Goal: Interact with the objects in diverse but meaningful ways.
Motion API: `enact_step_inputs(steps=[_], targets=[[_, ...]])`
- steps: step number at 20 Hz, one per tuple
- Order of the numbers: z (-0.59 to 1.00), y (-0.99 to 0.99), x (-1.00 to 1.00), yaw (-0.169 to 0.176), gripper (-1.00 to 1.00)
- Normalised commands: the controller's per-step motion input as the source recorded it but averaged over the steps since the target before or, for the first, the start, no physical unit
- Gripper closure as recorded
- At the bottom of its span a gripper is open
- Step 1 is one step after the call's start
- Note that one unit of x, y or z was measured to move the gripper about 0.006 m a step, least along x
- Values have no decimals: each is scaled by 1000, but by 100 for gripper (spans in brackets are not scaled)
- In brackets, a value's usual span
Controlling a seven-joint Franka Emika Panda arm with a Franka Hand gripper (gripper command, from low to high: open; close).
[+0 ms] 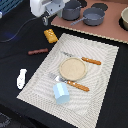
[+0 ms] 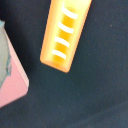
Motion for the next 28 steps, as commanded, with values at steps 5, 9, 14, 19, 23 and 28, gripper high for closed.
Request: enact_step_inputs(steps=[5,9,14,19,23,28], targets=[[-270,-37,-193,-48,-100],[-149,-281,-220,-54,-100],[-325,-50,-218,-61,-100],[-263,111,-207,-27,-100],[-112,291,-172,-54,-100],[-85,298,-259,-42,-100]])
